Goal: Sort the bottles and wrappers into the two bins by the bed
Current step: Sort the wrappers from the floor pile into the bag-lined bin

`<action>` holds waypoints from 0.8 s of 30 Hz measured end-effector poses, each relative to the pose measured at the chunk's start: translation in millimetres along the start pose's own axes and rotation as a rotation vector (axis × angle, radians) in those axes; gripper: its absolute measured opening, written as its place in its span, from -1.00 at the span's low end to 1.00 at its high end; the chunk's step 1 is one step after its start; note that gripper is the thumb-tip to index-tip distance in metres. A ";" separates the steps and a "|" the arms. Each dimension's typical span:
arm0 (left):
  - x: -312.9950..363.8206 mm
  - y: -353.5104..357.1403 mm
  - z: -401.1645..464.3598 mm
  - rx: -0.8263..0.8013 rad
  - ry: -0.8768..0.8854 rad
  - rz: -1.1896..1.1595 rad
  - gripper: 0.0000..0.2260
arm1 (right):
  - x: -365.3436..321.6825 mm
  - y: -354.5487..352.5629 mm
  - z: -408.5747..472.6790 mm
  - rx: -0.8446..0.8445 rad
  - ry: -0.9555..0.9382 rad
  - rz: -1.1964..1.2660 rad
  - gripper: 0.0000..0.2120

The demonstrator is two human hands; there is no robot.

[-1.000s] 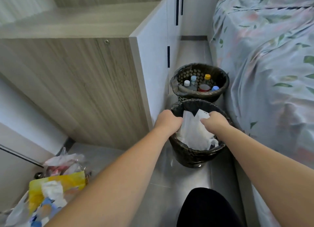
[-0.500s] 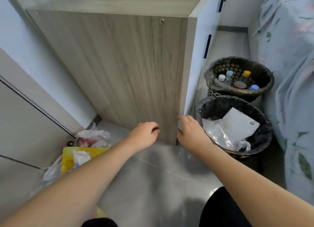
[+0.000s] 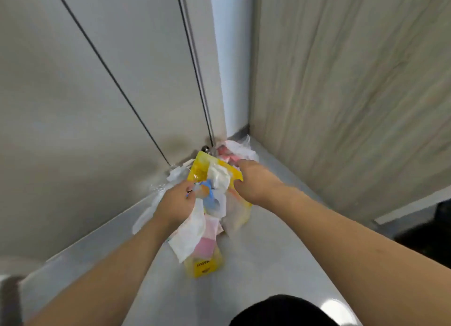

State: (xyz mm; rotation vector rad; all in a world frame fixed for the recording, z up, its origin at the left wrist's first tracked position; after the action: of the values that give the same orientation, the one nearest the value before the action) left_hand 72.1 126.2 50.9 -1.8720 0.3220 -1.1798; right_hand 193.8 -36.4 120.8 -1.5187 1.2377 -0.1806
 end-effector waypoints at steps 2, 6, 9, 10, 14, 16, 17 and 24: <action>-53.9 -7.7 -8.3 0.031 -0.118 0.007 -0.86 | -29.8 29.2 15.3 -0.074 -0.029 -0.022 -0.58; -147.1 -5.2 -32.2 0.096 -0.362 -0.047 -0.69 | -62.3 86.4 34.4 -0.224 -0.050 -0.081 -0.56; -184.3 11.3 -43.5 0.123 -0.450 -0.053 -0.63 | -62.6 118.3 41.4 -0.263 -0.047 -0.113 -0.60; -191.5 18.8 -45.6 0.123 -0.458 -0.063 -0.63 | -59.8 127.5 42.8 -0.262 -0.047 -0.141 -0.58; -211.3 34.7 -56.1 0.165 -0.414 0.083 -0.59 | -49.8 153.7 47.7 -0.267 -0.101 -0.382 -0.55; -223.1 34.9 -62.7 0.237 -0.406 0.186 -0.56 | -53.2 162.5 48.9 -0.258 -0.190 -0.473 -0.57; -229.4 39.6 -65.2 0.251 -0.406 0.188 -0.54 | -56.6 168.0 48.6 -0.258 -0.250 -0.521 -0.56; -245.0 85.5 -78.5 0.287 -0.339 0.281 -0.58 | -73.0 216.2 45.8 -0.228 -0.570 -0.719 -0.40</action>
State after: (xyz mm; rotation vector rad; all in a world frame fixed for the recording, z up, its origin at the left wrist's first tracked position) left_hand -100.6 183.7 -150.0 -1.6728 0.2045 -0.6670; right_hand 65.6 82.9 -32.4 -1.9855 0.2384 -0.0620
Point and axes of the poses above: each hand's wrist, its own z-axis towards the middle knuckle, its own y-axis out of the palm, x = y × z, the point moved 9 cm from there along z, towards the middle knuckle, and after that the axes turned 4 degrees about y, right-handed, at the moved point
